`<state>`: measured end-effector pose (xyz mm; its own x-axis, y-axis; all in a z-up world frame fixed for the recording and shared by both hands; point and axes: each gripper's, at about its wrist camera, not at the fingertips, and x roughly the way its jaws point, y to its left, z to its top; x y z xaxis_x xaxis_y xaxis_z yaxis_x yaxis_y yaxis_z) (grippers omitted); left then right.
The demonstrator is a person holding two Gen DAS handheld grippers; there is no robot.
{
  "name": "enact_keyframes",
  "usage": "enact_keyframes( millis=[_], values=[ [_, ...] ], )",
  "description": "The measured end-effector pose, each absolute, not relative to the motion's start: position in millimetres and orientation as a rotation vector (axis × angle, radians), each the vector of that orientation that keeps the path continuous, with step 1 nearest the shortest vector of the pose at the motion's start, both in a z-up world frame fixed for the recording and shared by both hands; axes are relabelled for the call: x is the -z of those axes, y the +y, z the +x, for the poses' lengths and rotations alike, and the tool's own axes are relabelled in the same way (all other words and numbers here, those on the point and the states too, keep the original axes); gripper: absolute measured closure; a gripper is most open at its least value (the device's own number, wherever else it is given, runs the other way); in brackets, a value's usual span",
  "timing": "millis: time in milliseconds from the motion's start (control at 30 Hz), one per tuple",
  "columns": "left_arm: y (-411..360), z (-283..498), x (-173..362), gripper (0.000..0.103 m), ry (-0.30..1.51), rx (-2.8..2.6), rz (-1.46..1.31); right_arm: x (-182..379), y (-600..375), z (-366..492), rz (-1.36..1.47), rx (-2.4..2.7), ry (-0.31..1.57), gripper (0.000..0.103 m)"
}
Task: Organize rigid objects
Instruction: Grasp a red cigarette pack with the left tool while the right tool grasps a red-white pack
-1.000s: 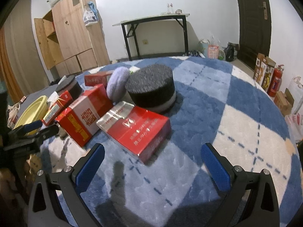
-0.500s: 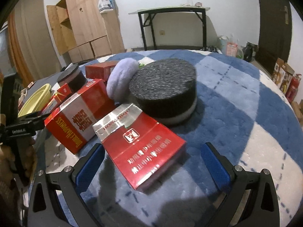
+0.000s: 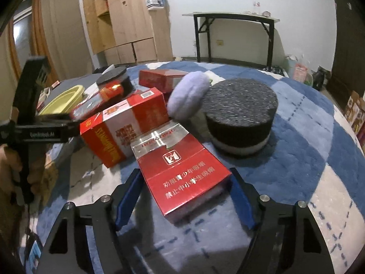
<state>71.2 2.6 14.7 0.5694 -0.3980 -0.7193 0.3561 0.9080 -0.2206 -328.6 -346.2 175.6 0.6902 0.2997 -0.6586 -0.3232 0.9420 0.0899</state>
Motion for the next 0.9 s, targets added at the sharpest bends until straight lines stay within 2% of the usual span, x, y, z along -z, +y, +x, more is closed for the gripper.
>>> enact_keyframes(
  millis=[133,367,467,900],
  values=[
    [16.4,81.2,-1.8,0.024,0.860,0.476,-0.171,-172.3,-349.4,-322.9,-0.027,-0.331,0.755,0.028],
    [39.0,86.0,3.6,0.024,0.838,0.508,-0.354,-174.6,-343.4,-324.0,-0.028,-0.327,0.743,0.027],
    [39.6,83.9,3.5,0.037,0.835,0.483,-0.342,-174.5,-342.8,-323.2,-0.029,-0.326,0.742,0.028],
    [28.5,76.2,-1.2,0.038,0.795,0.418,-0.264,-176.3,-341.7,-329.0,-0.036,-0.321,0.741,0.034]
  ],
)
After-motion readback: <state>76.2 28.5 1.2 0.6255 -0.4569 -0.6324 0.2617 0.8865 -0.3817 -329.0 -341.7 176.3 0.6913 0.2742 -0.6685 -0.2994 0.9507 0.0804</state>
